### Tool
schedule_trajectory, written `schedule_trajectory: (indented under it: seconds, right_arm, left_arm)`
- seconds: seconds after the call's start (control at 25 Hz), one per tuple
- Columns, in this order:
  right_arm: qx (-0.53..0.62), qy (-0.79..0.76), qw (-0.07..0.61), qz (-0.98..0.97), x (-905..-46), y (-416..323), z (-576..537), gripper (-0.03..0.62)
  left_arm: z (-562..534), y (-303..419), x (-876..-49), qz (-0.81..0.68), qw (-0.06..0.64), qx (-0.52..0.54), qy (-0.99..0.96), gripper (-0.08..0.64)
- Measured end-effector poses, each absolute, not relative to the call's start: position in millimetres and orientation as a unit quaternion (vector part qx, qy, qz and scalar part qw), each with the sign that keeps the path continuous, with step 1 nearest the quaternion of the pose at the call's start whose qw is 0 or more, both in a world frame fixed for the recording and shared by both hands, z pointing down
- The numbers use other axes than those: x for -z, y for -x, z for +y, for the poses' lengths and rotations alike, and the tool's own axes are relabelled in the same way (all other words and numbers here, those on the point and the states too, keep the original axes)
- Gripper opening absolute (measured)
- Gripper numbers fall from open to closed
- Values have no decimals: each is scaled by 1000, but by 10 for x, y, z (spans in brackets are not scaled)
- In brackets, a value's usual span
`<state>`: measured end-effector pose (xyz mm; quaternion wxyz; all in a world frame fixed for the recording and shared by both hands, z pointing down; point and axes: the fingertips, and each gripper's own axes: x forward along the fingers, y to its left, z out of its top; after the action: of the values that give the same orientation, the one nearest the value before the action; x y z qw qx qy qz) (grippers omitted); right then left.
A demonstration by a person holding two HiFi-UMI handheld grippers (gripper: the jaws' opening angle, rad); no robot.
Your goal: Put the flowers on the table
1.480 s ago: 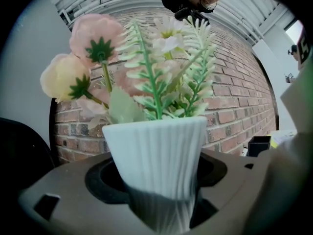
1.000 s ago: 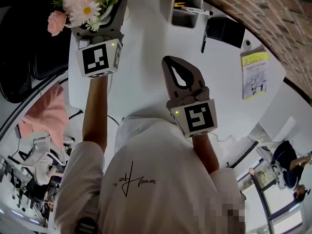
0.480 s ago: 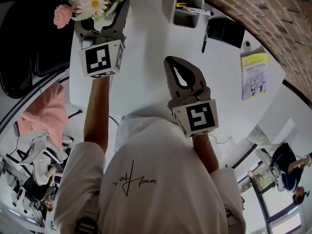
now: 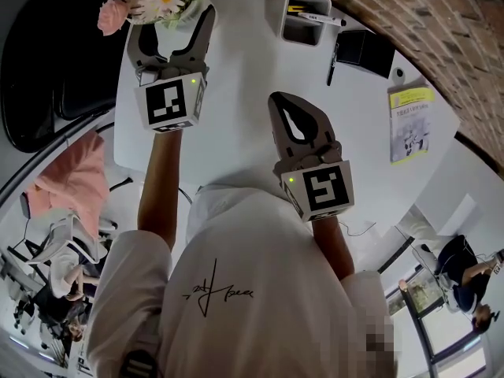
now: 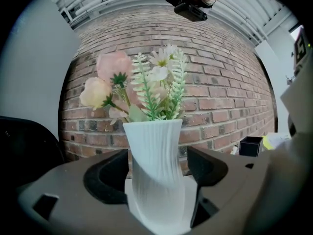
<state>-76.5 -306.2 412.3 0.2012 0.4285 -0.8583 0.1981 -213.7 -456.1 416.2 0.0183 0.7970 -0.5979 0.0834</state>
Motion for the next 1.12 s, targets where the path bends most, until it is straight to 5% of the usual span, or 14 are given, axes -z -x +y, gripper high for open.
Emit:
schedule_trajectory:
  seconds: [1.12]
  right_arm:
    - [-179, -436, 179, -863, -3821, 741, -2712, 25]
  left_arm:
    - [-4025, 2256, -3916, -601, 12, -82, -795, 327]
